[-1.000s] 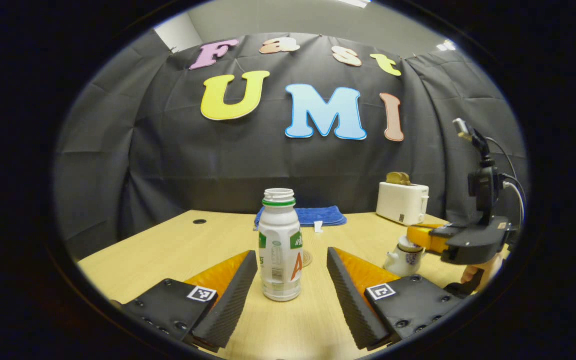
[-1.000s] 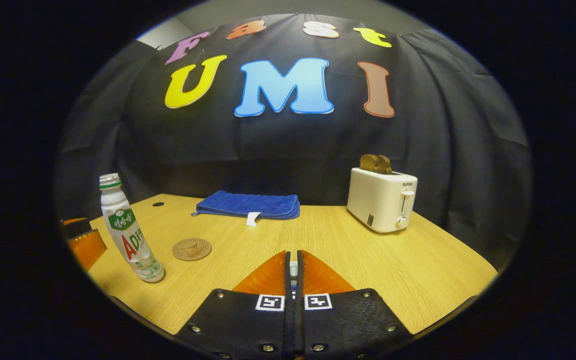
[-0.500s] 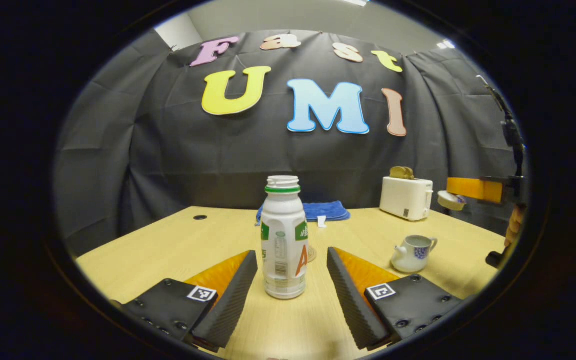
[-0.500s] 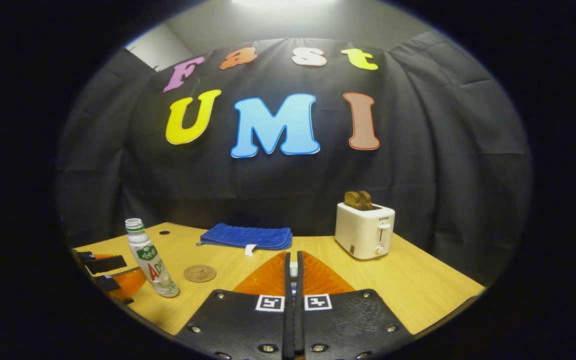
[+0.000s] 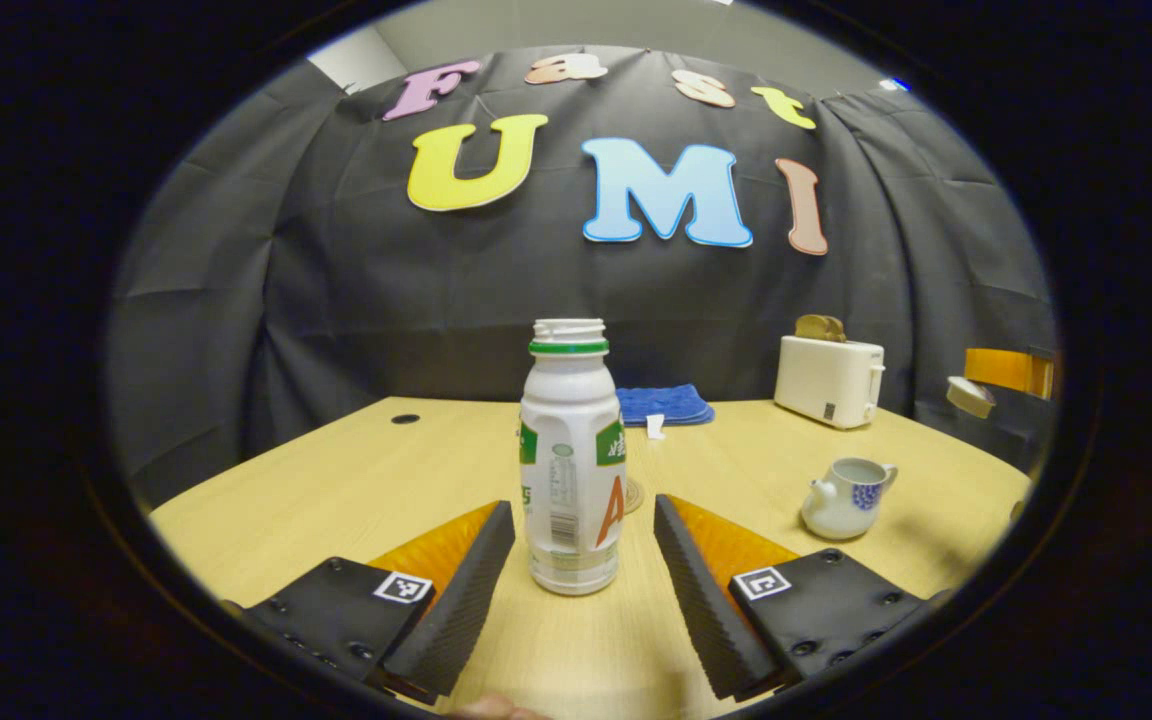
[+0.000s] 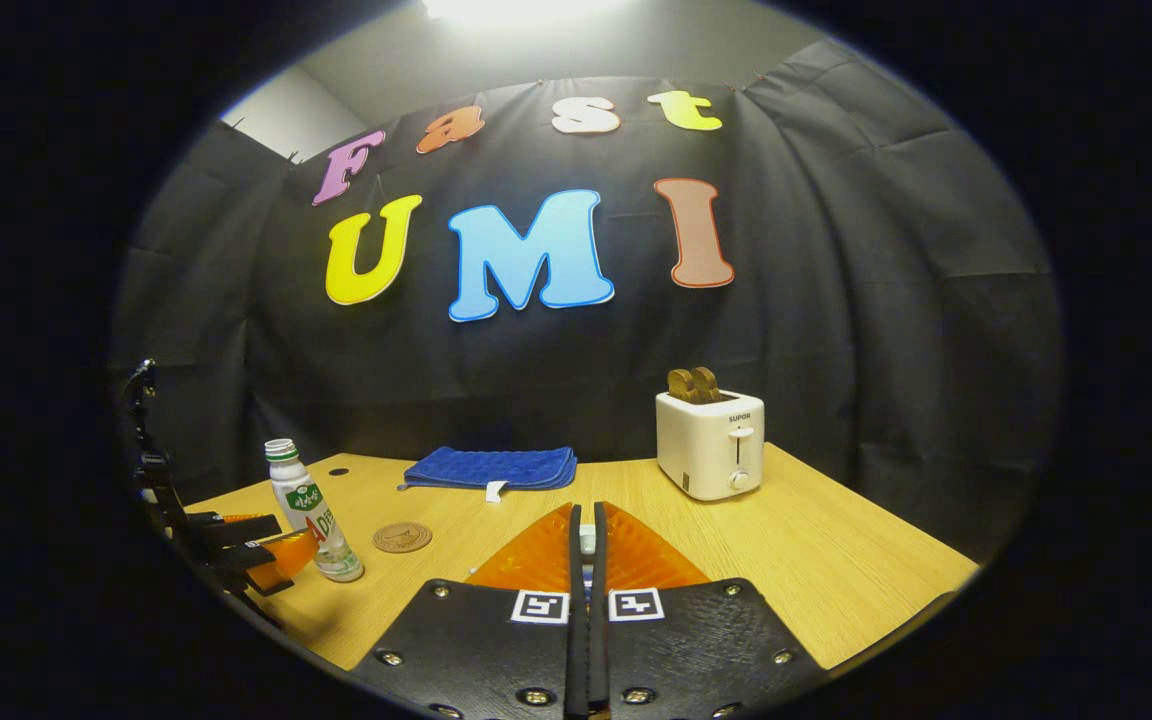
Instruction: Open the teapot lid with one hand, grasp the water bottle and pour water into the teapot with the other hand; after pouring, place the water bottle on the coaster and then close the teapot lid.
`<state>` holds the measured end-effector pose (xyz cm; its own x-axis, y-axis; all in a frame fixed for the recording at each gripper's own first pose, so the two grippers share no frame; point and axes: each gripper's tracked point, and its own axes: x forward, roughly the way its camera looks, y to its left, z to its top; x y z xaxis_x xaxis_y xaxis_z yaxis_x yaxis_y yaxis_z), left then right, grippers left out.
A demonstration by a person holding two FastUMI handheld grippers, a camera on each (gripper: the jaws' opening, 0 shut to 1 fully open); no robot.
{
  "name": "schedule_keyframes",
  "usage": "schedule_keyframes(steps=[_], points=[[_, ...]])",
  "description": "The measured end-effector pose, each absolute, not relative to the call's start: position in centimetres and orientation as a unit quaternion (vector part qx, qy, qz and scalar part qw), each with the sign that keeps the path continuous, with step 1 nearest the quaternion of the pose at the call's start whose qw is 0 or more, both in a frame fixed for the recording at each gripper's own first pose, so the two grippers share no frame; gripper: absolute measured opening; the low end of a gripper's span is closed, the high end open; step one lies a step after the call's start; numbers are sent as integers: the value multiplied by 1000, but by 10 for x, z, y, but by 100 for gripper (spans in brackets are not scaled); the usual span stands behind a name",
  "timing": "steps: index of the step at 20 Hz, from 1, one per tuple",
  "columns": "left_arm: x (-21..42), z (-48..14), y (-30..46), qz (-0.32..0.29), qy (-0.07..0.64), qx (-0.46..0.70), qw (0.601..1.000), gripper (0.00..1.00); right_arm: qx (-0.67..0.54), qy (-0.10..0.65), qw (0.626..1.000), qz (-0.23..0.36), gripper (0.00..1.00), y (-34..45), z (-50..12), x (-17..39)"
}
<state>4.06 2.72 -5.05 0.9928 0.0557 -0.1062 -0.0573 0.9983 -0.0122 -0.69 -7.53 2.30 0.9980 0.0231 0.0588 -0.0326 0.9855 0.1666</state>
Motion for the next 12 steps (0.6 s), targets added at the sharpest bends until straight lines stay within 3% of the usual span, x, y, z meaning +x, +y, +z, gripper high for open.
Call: schedule_keyframes(steps=[12], points=[[93, -75, 42, 34, 98, 3, 995, 99, 87, -13, 996, 9, 0, -91, 7, -9]])
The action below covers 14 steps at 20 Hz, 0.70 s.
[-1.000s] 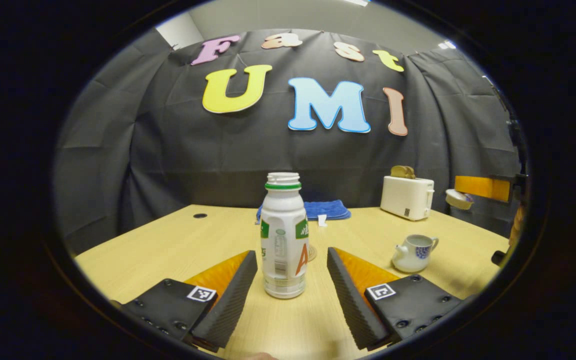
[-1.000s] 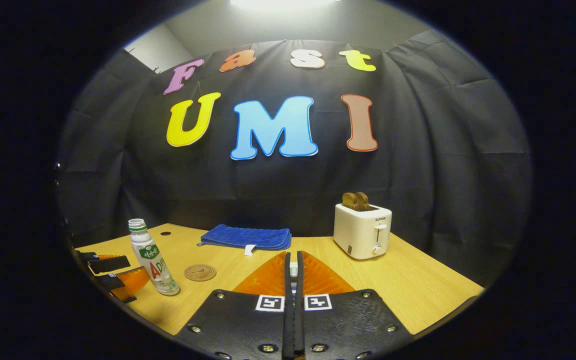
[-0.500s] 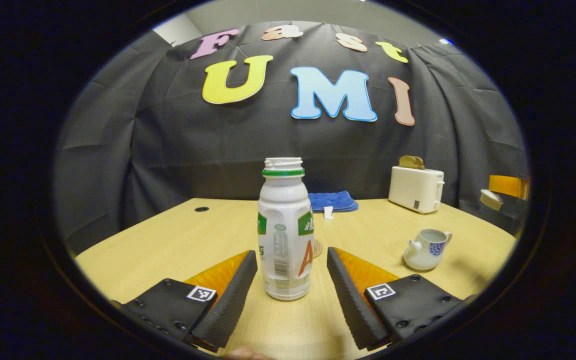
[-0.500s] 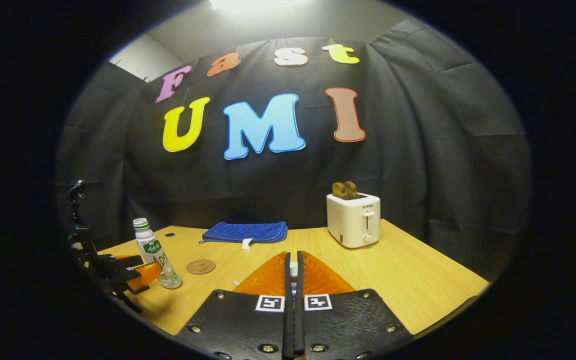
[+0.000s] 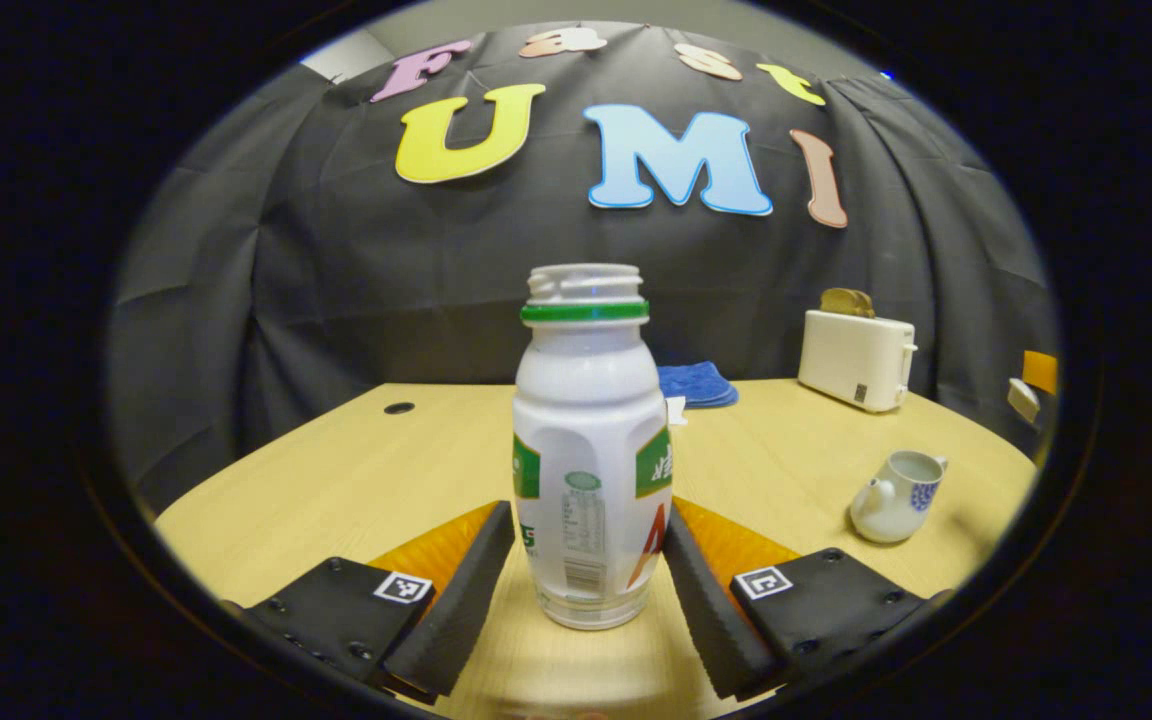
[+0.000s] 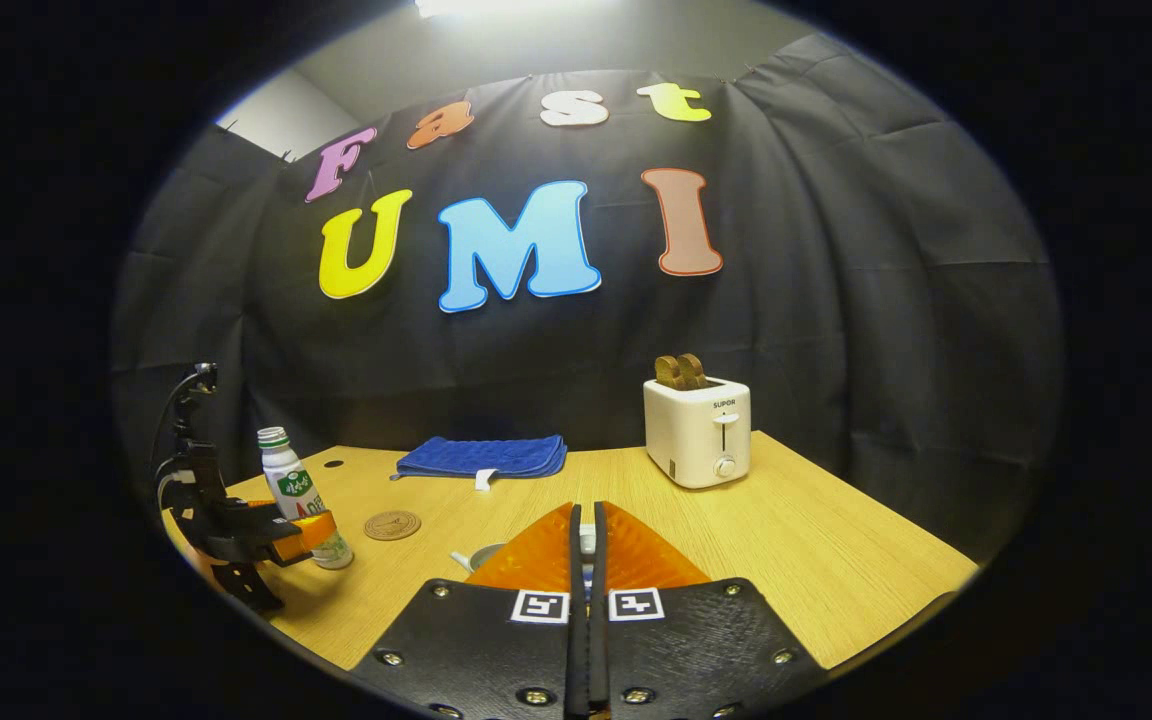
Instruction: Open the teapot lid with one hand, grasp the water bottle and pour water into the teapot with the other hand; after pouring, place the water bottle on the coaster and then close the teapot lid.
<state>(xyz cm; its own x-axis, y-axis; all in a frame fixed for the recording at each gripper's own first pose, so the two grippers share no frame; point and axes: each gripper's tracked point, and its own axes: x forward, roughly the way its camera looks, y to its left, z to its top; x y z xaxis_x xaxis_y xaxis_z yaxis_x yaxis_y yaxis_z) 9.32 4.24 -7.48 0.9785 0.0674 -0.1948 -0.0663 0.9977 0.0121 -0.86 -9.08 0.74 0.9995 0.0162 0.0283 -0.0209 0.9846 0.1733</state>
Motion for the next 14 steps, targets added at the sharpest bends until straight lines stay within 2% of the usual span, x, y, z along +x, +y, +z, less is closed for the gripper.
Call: schedule_keyframes(steps=[3, 6, 7, 9, 11, 12, 14], points=[[99, -72, 41, 32, 100, 11, 994, 99, 95, -5, 995, 9, 0, -93, 1, -8], [101, -73, 39, 32, 103, 24, 994, 83, 101, -3, 995, 9, 0, -95, -2, -10], [102, -72, 39, 32, 102, 25, 994, 81, 102, -4, 995, 8, 0, -96, -1, -11], [102, -70, 36, 27, 103, 29, 994, 79, 103, -5, 995, 8, 0, -97, -2, -13], [101, -70, 35, 28, 109, 48, 993, 82, 106, -4, 994, 8, 0, -99, -3, -16], [101, -70, 33, 29, 111, 64, 991, 79, 108, -5, 994, 8, 0, -100, -4, -17], [100, -62, 29, 34, 105, 110, 988, 82, 112, -7, 994, 8, 0, -102, -4, -19]])
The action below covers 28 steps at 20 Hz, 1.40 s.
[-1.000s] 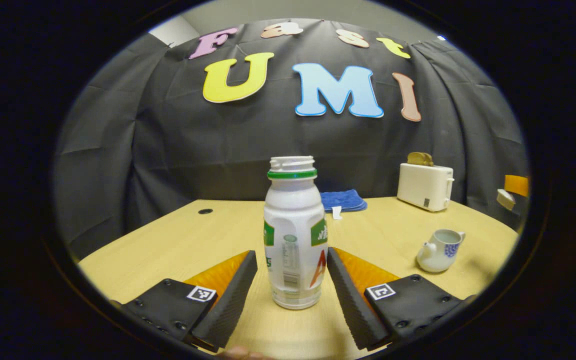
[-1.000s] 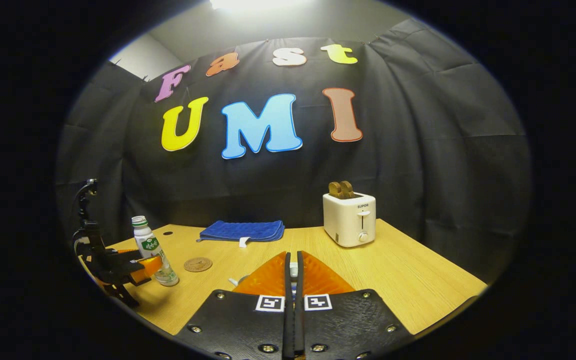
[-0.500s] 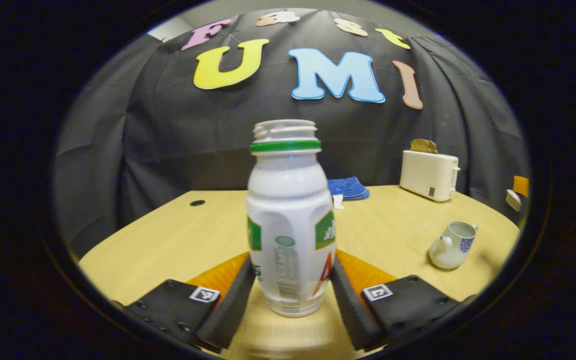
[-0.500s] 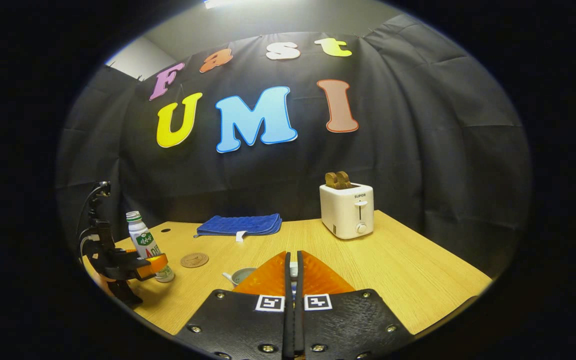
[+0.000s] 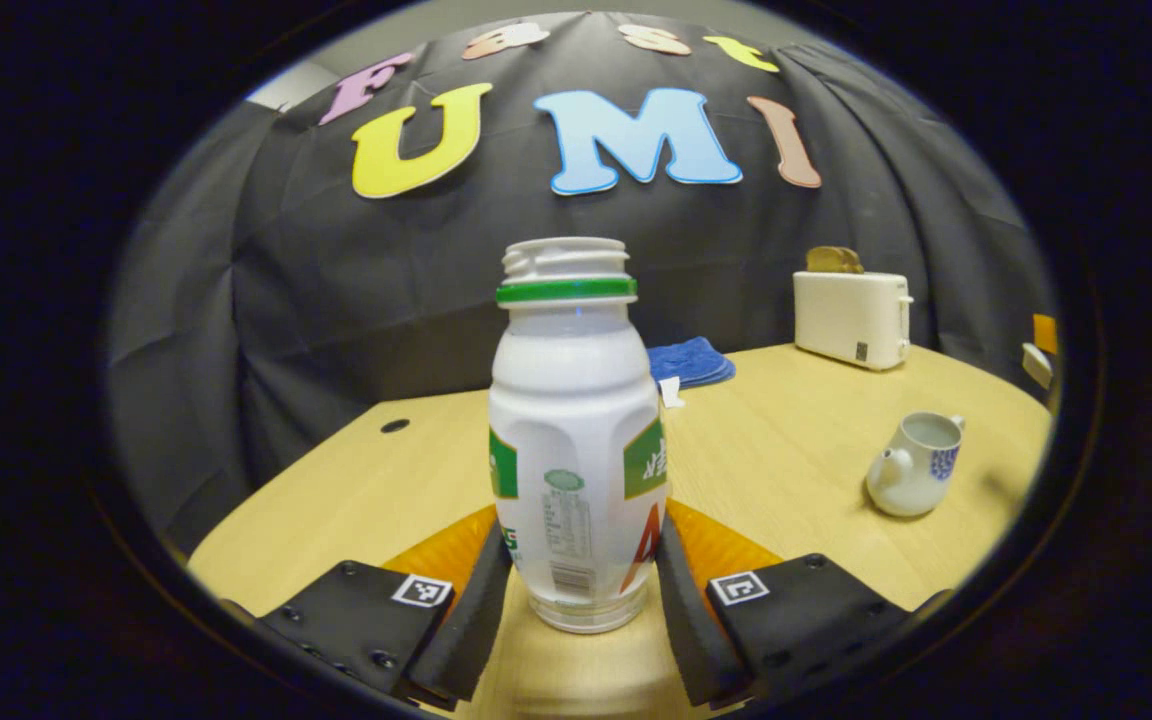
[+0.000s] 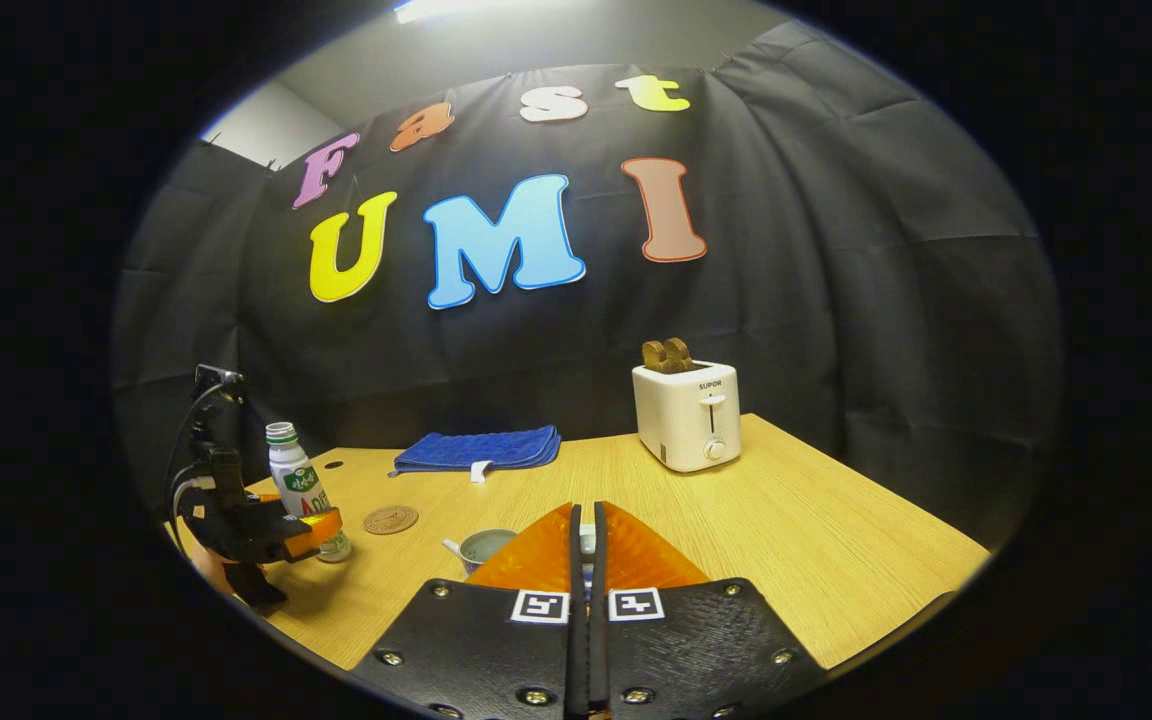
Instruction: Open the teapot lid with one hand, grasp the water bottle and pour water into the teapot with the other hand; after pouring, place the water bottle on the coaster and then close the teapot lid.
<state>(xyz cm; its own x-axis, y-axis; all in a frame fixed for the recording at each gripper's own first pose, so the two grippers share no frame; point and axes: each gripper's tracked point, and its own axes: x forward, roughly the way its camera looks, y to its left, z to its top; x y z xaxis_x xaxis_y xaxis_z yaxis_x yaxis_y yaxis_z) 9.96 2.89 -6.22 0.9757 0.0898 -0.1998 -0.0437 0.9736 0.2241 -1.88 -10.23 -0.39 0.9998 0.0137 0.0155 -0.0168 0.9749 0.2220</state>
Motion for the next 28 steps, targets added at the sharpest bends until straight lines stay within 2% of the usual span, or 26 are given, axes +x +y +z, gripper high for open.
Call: schedule_keyframes(steps=[4, 6, 8, 10, 12, 18, 19, 21, 25, 26, 28], points=[[98, -47, 18, 48, 99, 213, 971, 79, 118, -8, 993, 6, 0, -109, -5, -24], [98, -37, 11, 54, 90, 261, 959, 82, 116, -8, 993, 5, 0, -113, -6, -27], [100, -26, 1, 57, 79, 318, 943, 75, 116, -11, 993, 2, 0, -119, -4, -32], [102, -14, -10, 59, 66, 378, 922, 75, 118, -15, 993, -1, 0, -124, -2, -37], [101, -8, -20, 60, 55, 424, 902, 82, 117, -16, 993, -4, 0, -128, -3, -40], [109, -2, -42, 59, 55, 520, 850, 82, 115, -15, 993, -10, 0, -137, -6, -51], [111, -2, -44, 62, 57, 537, 839, 78, 114, -15, 993, -10, 0, -138, -6, -53], [114, 0, -51, 65, 55, 570, 817, 82, 112, -17, 994, -11, 0, -141, -5, -56], [122, 1, -65, 64, 44, 624, 777, 82, 110, -15, 994, -10, 0, -143, -7, -58], [123, -2, -65, 62, 46, 632, 771, 78, 109, -15, 994, -10, 0, -144, -8, -58], [126, -5, -70, 60, 46, 644, 761, 78, 108, -14, 994, -11, 0, -145, -9, -59]])
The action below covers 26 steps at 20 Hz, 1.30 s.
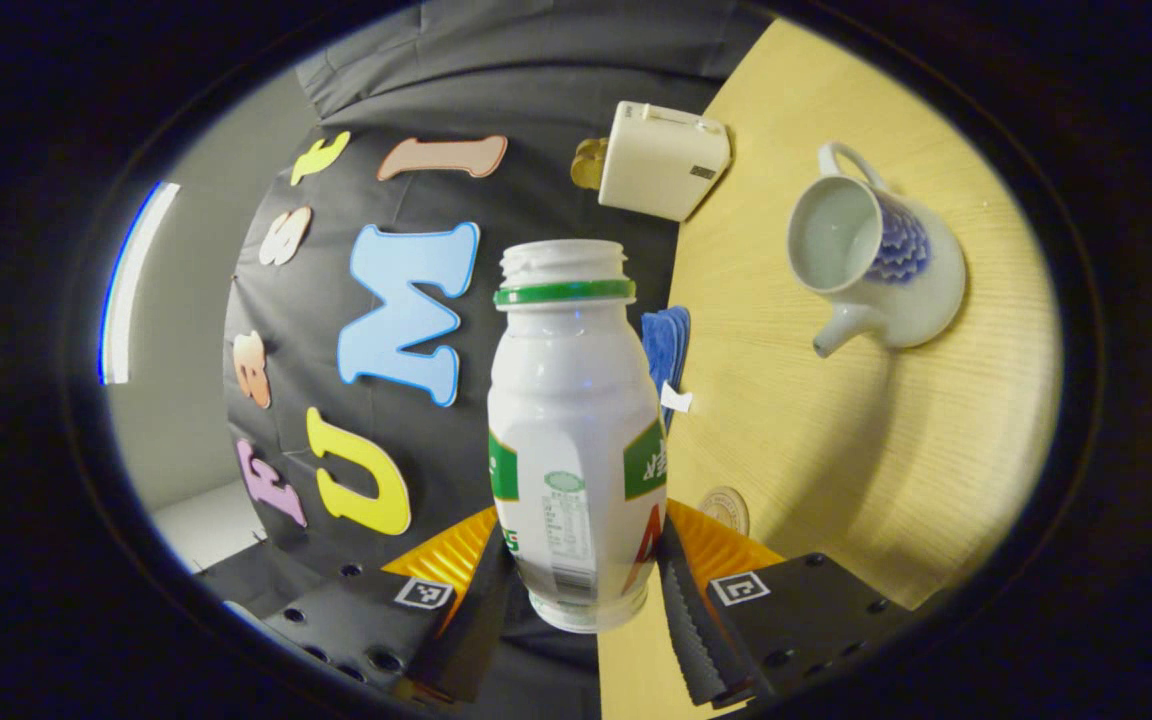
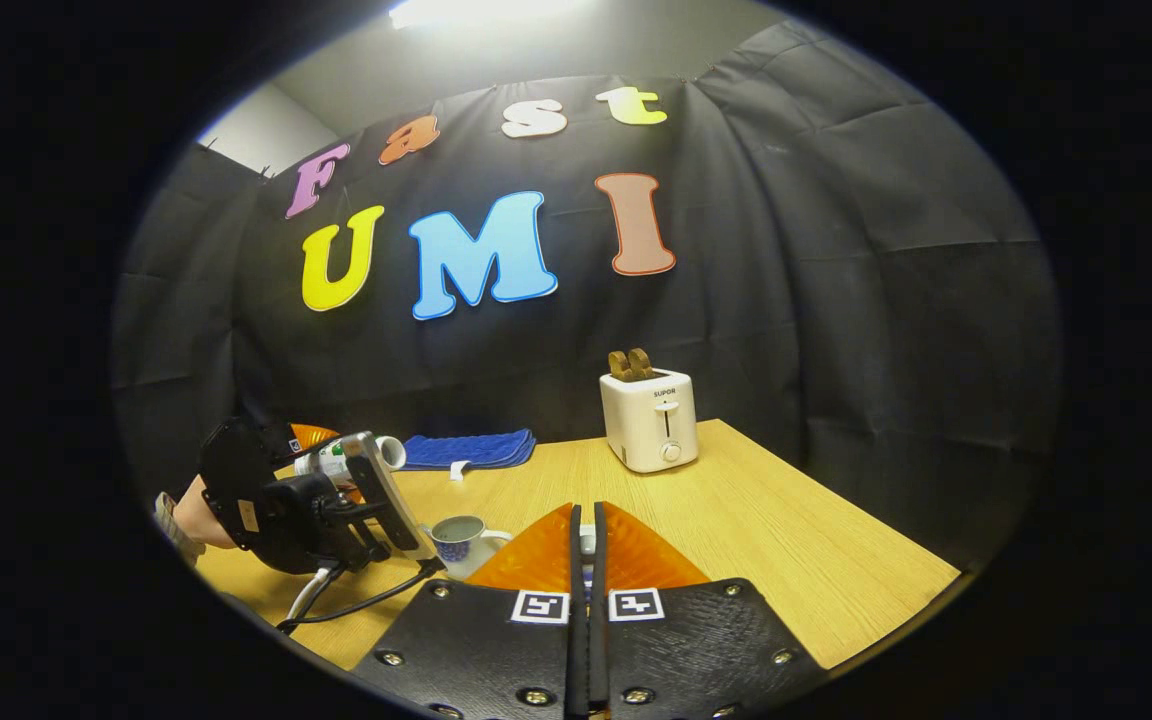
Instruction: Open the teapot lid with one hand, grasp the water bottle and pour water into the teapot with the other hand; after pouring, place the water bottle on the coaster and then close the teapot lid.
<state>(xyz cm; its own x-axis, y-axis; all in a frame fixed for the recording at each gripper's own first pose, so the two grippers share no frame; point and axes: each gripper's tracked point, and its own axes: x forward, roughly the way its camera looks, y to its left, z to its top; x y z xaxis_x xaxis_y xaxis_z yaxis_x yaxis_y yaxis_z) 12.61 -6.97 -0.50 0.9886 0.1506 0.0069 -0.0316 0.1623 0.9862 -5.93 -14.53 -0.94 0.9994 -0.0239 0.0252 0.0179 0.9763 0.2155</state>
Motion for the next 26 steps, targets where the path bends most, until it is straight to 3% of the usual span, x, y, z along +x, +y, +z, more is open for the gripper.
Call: schedule_keyframes(steps=[1, 15, 18, 21, 22, 26], points=[[128, -4, -71, 61, 45, 652, 755, 82, 108, -13, 994, -11, 0, -147, -10, -59], [135, 8, -79, 73, 10, 725, 684, 82, 115, -6, 993, -10, 0, -156, -23, -57], [136, 10, -80, 73, 5, 735, 674, 75, 121, -5, 993, -12, 0, -160, -25, -57], [135, 11, -82, 72, 3, 741, 667, 74, 127, -4, 992, -13, 0, -162, -28, -56], [135, 12, -82, 73, 2, 744, 664, 78, 126, -4, 992, -14, 0, -163, -29, -56], [137, 13, -84, 73, -2, 752, 655, 78, 129, -3, 992, -16, 0, -167, -31, -55]])
